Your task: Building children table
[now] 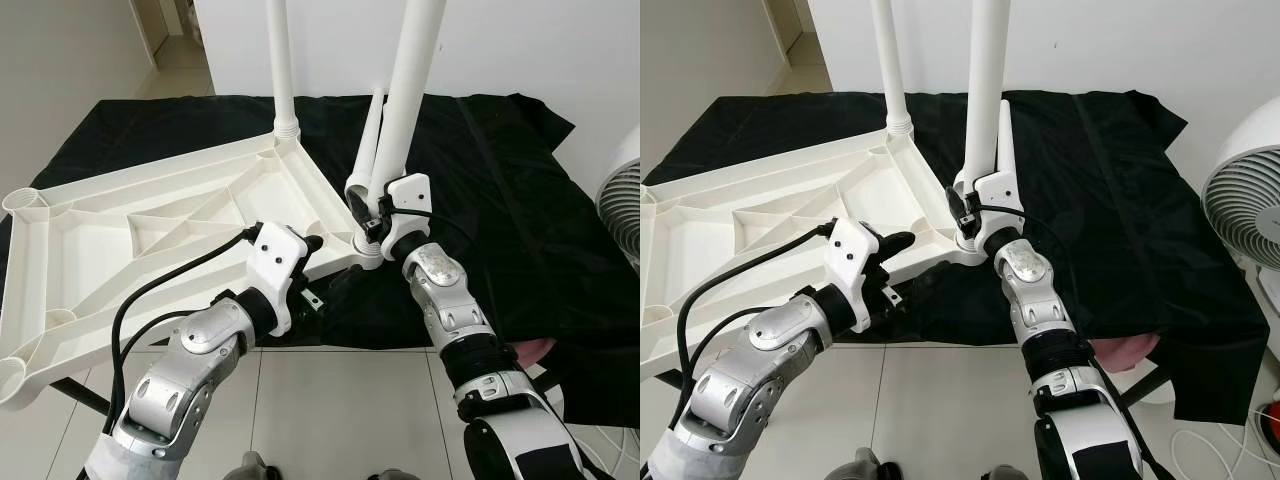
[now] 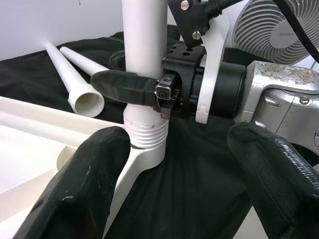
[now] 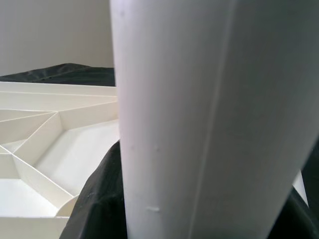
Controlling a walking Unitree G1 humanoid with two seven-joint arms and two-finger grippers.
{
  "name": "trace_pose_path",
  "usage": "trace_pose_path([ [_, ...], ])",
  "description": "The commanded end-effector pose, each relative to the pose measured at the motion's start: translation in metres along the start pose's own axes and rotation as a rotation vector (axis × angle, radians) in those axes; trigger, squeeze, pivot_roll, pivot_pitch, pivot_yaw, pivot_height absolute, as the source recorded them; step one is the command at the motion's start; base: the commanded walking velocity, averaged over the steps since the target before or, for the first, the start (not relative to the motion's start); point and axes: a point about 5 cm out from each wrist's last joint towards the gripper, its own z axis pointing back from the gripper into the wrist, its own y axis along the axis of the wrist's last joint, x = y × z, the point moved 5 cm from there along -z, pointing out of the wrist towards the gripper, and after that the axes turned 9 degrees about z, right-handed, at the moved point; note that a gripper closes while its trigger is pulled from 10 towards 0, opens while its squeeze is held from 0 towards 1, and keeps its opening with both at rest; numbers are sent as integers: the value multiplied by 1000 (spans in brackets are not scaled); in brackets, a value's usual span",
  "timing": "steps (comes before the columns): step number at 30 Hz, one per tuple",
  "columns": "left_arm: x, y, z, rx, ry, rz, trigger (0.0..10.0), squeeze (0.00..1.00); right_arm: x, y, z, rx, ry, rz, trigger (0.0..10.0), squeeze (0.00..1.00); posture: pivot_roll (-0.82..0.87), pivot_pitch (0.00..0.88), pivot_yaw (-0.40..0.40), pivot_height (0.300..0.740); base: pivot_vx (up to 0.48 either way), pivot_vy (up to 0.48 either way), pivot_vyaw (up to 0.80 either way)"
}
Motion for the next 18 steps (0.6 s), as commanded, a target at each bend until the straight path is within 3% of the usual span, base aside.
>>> trace_pose_path([
  [1,6,-4,2,-32,-61,-8,10000,0,0,3,-3,16,2,-4,10000,0,-54,34,60,740,0,0,0],
  [13,8,-4,3,-58,-76,18,10000,0,3,-1,-8,2,-8,-17,10000,0,-53,42,63,740,0,0,0],
  [18,11,-4,4,-65,-90,20,10000,0,-5,-6,-6,-6,75,7,10000,0,-51,47,63,740,0,0,0],
])
